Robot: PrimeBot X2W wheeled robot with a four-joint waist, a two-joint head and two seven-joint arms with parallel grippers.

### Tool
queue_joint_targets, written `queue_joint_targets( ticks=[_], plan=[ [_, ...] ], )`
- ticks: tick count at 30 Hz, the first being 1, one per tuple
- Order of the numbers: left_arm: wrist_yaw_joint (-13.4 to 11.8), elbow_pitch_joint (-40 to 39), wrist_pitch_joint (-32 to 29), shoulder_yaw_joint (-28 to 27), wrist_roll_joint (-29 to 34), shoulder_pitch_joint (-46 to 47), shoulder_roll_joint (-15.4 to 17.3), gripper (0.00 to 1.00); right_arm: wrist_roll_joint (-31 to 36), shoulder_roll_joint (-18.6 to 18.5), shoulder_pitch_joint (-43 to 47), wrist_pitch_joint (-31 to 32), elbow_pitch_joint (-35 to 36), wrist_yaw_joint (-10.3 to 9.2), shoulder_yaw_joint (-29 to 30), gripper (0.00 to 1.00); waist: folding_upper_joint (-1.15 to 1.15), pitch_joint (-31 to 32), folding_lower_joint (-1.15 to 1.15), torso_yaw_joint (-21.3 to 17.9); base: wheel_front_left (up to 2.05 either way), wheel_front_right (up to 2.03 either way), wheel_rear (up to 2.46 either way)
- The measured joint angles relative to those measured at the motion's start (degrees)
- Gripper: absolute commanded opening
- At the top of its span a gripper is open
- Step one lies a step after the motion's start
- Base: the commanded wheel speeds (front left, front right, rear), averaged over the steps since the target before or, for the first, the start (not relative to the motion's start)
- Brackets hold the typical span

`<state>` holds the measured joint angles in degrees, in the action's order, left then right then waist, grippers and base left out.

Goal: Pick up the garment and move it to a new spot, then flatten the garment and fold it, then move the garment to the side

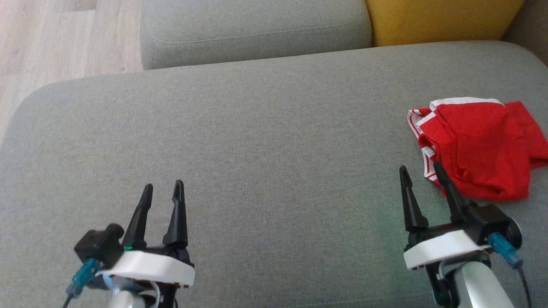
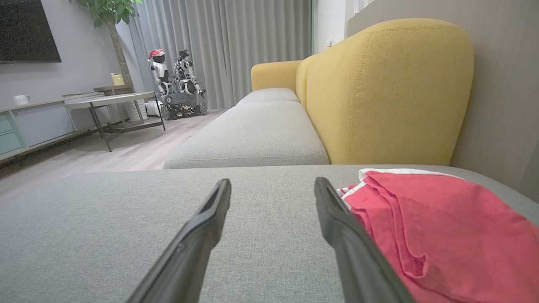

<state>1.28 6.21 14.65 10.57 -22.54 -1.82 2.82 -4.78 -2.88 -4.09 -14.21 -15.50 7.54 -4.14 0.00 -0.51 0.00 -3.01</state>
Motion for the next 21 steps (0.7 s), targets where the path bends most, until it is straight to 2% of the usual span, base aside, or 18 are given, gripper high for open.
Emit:
queue_joint_targets(
  ticks=[7, 10, 21],
  plan=[
    [0.3, 0.0, 0.0, -0.1, -0.4, 0.0, 0.0, 1.0, -0.3, 0.0, 0.0, 0.0, 0.2, 0.0, -0.2, 1.0, 0.0, -0.1, 0.0, -0.2, 0.0, 0.0, 0.0],
    [1.8, -0.3, 0.0, 0.0, -1.1, 0.0, 0.0, 1.0, -0.3, 0.0, 0.0, 0.0, 0.3, 0.0, -0.2, 1.0, 0.0, -0.1, 0.0, -0.2, 0.0, 0.0, 0.0],
    [2.1, -0.4, 0.0, -0.3, -0.7, -0.3, 0.0, 1.0, -0.7, 0.0, 0.0, 0.0, 0.2, 0.0, -1.1, 1.0, 0.0, -0.3, 0.0, -0.3, 0.0, 0.0, 0.0]
  ],
)
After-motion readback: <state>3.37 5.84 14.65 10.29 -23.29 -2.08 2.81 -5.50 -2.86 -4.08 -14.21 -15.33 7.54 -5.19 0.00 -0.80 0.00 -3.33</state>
